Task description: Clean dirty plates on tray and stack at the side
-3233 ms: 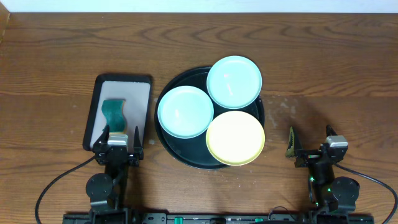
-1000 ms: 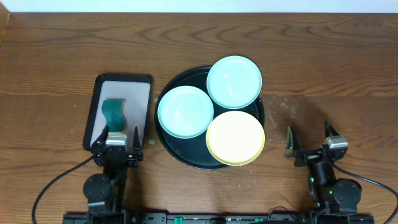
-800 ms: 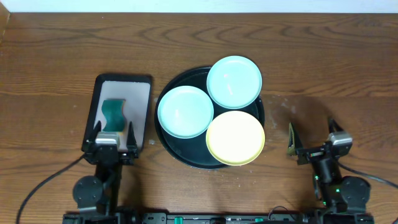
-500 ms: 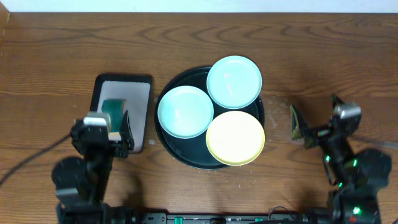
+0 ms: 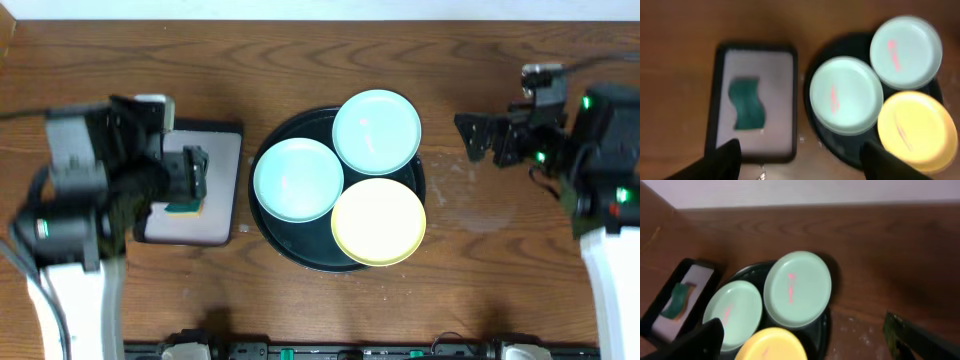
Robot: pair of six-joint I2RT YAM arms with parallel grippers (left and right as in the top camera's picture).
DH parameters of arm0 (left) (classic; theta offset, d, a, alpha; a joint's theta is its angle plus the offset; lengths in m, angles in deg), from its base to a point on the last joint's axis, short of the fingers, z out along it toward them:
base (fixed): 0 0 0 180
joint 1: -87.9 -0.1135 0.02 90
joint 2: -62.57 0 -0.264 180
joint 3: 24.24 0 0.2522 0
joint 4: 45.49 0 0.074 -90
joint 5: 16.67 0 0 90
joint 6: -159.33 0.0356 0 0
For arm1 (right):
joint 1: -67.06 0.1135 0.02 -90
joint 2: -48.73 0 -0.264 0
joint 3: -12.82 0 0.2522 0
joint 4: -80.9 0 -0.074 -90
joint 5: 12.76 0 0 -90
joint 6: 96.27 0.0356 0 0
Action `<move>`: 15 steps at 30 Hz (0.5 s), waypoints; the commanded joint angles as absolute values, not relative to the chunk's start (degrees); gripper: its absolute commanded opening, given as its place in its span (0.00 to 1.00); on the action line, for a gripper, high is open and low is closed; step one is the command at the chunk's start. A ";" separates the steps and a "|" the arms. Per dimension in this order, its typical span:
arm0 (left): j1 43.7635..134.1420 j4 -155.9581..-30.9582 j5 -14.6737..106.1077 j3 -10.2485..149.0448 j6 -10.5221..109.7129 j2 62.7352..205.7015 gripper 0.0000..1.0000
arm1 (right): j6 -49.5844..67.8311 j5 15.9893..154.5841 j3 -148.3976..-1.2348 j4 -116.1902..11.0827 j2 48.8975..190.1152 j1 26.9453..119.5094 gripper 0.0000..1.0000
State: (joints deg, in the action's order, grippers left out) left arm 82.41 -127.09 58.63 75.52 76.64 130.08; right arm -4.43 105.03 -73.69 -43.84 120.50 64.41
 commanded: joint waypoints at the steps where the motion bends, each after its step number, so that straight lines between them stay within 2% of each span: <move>1: 82.58 -130.15 58.28 80.94 76.08 137.86 0.76 | -5.08 106.24 -77.25 -42.20 125.35 64.91 0.99; 11: 82.58 -130.34 57.26 80.89 75.66 149.20 0.77 | -0.01 112.71 -77.21 -43.63 135.12 66.11 0.99; 15: 82.58 -130.39 57.28 80.89 75.68 151.58 0.76 | 4.56 109.52 -77.25 -44.65 138.03 71.25 0.86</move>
State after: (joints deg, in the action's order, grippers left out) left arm 82.45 -130.17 58.15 79.76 76.58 149.92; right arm -0.43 109.73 -76.16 -44.17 135.78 66.64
